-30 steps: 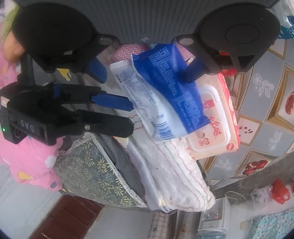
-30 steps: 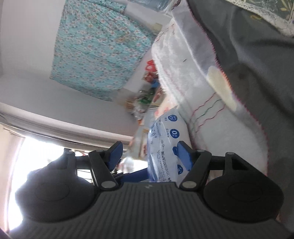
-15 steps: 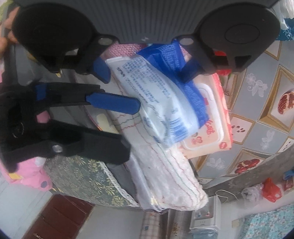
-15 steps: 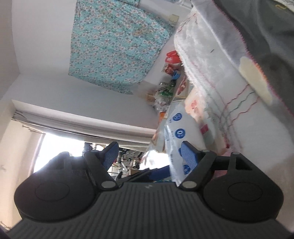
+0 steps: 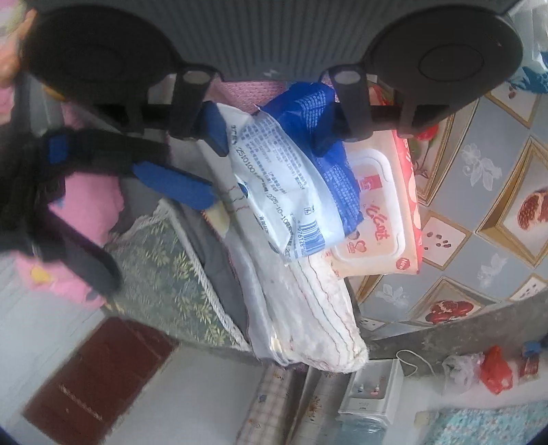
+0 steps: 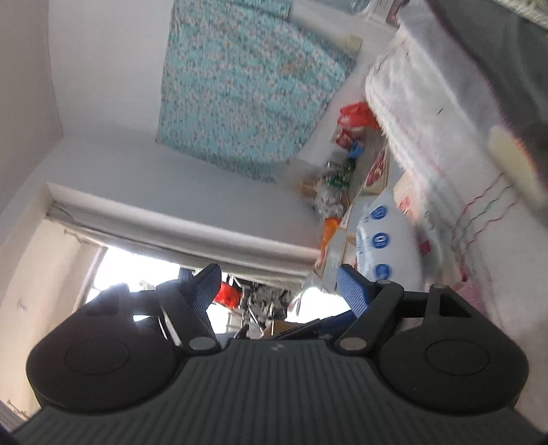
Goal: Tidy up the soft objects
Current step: 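Lift the diaper pack with the right tool and carry it toward the box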
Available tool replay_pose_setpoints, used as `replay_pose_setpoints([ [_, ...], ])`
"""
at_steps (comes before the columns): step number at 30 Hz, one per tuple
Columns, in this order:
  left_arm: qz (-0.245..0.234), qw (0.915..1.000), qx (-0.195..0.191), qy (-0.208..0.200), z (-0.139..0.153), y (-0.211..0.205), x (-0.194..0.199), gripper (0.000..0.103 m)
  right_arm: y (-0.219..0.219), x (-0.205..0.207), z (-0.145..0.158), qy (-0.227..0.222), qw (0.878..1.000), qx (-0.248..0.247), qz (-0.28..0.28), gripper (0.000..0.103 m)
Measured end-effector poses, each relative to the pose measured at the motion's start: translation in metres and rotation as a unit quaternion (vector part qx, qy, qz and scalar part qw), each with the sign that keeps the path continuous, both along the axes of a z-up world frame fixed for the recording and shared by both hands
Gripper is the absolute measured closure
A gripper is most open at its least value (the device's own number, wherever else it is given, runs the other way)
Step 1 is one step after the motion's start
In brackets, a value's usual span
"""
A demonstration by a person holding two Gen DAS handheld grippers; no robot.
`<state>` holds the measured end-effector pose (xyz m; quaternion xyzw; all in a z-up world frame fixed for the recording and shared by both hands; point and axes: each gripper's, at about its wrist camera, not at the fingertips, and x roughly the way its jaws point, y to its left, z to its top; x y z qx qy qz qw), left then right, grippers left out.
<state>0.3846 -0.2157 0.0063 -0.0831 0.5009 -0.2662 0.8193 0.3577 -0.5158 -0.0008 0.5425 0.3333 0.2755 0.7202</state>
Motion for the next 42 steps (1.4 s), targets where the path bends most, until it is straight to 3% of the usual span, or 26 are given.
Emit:
replay_pose_setpoints([
  [7,0.02,0.9985,-0.048,-0.019,0.031,0.016,-0.021,0.071,-0.02,-0.044,0.014,-0.003,0.999,-0.008,-0.031,0.028],
  [12,0.024,0.997,-0.063,-0.038,0.055,0.028,-0.054,0.072,-0.017,-0.082,0.038,-0.016,0.999,-0.018,-0.042,0.028],
  [22,0.037,0.9844,-0.169,-0.034,0.081,0.098,-0.16,0.073,0.015,-0.188,0.068,-0.045,0.998,-0.022,-0.038,0.028],
  [28,0.062,0.9733,-0.221,0.0,0.035,0.148,-0.242,0.073,0.053,-0.284,0.05,-0.074,0.997,0.007,-0.029,0.027],
  [32,0.093,0.9638,-0.249,0.023,-0.016,0.174,-0.284,0.073,0.086,-0.325,0.018,-0.048,0.999,0.02,-0.012,0.027],
  [38,0.128,0.9519,-0.274,0.048,-0.083,0.199,-0.314,0.072,0.135,-0.357,-0.04,0.015,1.0,0.003,0.012,0.029],
  [42,0.15,0.9424,-0.296,0.043,-0.098,0.221,-0.322,0.073,0.146,-0.356,-0.06,0.034,0.999,0.025,0.011,0.038],
])
